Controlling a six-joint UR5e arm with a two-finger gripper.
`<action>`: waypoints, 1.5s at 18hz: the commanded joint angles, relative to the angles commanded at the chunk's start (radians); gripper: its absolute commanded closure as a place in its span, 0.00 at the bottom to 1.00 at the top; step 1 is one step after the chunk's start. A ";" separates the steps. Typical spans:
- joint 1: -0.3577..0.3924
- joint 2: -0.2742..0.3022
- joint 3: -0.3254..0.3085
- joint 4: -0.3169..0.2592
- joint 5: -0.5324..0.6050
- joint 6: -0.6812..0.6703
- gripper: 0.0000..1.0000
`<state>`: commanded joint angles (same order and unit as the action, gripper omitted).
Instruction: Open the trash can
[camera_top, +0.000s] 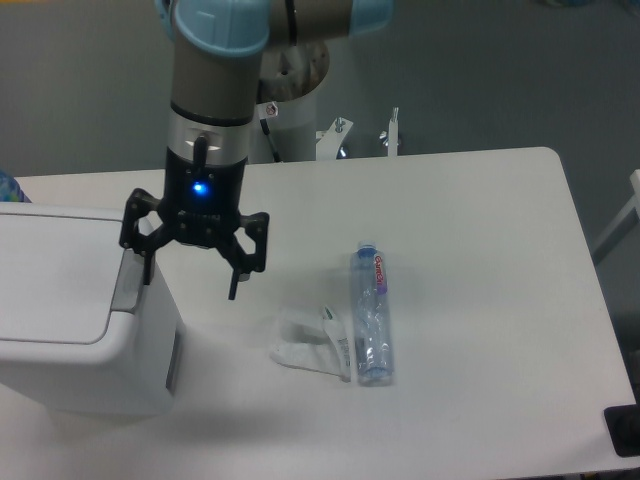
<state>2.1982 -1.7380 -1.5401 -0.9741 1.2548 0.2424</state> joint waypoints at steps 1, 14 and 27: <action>-0.002 -0.002 0.000 0.000 0.000 0.000 0.00; -0.012 -0.026 0.000 0.002 0.005 0.002 0.00; 0.122 -0.037 0.046 0.014 0.029 0.040 0.00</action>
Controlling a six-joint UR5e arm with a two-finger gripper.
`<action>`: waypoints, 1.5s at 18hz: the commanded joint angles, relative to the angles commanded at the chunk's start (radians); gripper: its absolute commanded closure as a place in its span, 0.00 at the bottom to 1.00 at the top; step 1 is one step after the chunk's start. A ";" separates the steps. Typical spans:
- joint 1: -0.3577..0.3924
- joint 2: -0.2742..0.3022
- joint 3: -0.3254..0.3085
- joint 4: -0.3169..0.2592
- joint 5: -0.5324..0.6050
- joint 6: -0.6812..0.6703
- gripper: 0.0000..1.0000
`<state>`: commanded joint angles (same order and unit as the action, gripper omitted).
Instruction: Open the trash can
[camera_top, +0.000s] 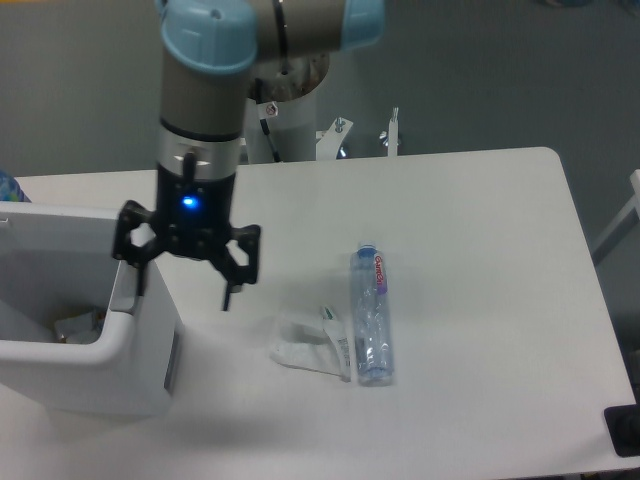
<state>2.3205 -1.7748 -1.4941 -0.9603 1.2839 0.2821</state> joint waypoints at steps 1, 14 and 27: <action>0.035 -0.003 0.000 0.002 0.002 0.034 0.00; 0.195 -0.169 -0.006 -0.002 0.209 0.564 0.00; 0.243 -0.215 -0.031 -0.003 0.275 0.712 0.00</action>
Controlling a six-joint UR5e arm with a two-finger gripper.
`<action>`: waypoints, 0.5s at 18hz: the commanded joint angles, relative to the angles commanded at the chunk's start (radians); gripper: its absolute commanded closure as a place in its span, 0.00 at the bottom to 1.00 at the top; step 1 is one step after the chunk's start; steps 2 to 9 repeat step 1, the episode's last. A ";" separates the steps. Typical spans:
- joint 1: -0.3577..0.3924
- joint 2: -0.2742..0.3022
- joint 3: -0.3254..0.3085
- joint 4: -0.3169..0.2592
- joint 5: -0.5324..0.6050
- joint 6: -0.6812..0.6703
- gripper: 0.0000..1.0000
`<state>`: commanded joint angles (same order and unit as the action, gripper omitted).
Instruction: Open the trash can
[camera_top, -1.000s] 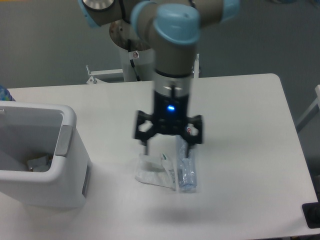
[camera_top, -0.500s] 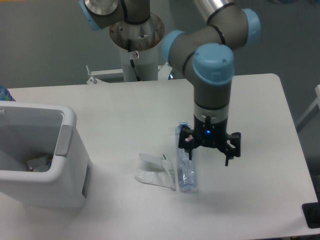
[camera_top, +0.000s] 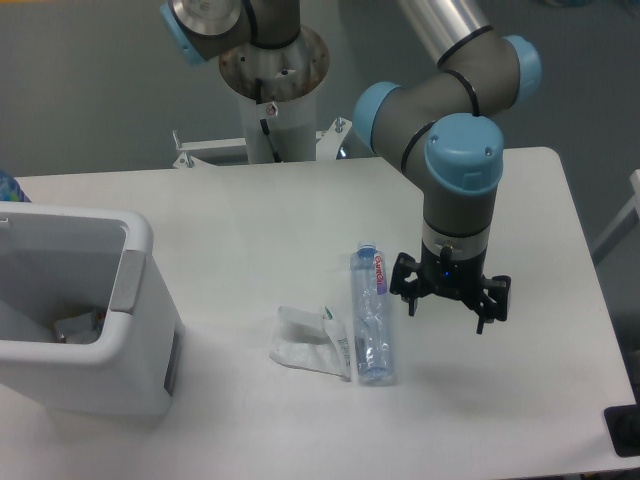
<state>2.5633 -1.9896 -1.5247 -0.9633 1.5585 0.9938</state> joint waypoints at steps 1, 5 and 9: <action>-0.002 0.002 -0.011 0.002 0.002 0.021 0.00; -0.002 0.002 -0.011 0.002 0.002 0.021 0.00; -0.002 0.002 -0.011 0.002 0.002 0.021 0.00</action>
